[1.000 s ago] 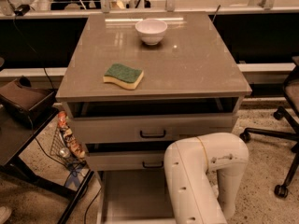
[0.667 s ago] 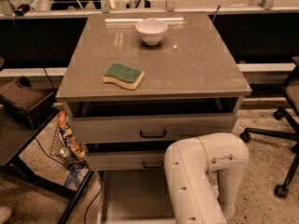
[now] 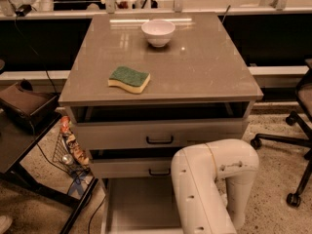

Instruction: Open bottom drawer

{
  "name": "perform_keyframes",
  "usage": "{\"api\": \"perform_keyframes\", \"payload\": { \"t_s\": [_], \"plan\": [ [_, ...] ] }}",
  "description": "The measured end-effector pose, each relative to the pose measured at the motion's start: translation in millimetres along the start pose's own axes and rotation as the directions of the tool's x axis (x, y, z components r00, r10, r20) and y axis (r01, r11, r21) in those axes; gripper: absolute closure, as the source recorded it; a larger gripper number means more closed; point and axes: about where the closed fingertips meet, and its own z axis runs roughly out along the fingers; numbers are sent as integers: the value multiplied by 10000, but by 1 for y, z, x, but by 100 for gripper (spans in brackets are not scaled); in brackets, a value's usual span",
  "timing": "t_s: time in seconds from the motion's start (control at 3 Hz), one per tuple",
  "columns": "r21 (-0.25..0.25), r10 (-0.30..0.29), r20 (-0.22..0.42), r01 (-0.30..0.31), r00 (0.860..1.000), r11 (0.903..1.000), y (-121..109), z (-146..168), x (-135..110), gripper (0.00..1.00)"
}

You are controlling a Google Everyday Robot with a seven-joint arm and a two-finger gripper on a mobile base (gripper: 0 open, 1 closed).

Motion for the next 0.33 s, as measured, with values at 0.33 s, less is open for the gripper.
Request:
{"api": "perform_keyframes", "payload": {
  "t_s": [0.33],
  "plan": [
    [-1, 0, 1, 0, 10000, 10000, 0, 0, 0, 0]
  ]
}}
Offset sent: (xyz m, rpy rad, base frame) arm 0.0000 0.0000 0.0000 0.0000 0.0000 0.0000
